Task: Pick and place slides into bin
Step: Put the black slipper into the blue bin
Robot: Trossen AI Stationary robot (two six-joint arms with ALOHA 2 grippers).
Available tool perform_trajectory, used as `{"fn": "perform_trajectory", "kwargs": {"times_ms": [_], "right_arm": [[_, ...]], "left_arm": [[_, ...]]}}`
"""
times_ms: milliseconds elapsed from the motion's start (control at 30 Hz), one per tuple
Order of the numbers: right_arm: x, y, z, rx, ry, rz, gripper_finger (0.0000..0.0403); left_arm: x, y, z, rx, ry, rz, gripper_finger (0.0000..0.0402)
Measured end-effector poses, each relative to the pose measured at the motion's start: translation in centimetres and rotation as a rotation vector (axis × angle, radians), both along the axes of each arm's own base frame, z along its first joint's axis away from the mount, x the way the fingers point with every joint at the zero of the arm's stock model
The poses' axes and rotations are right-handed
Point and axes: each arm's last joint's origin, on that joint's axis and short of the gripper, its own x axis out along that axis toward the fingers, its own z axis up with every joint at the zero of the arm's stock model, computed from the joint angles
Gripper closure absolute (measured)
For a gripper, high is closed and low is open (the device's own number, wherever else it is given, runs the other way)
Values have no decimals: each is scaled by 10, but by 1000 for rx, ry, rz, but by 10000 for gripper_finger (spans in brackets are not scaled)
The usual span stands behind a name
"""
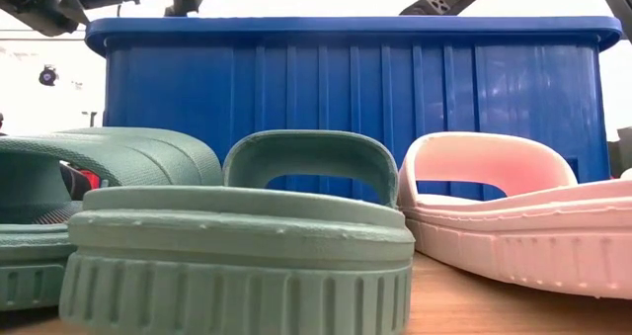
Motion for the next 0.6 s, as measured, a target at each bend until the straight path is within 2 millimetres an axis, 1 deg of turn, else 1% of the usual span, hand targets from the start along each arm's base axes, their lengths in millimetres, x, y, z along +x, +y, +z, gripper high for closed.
{"fn": "perform_trajectory", "kwargs": {"times_ms": [167,300,500,600], "right_arm": [[-3,-2,-1,9,49,28,234],[-7,0,2,26,92,51,234],[-9,-1,16,44,24,44,235],[-11,-4,18,65,2,51,242]], "left_arm": [[0,0,0,0,-1,0,233],[0,0,0,1,-2,-2,233],[-1,0,0,1,-3,-2,233],[-1,0,0,2,-3,-1,233]]}}
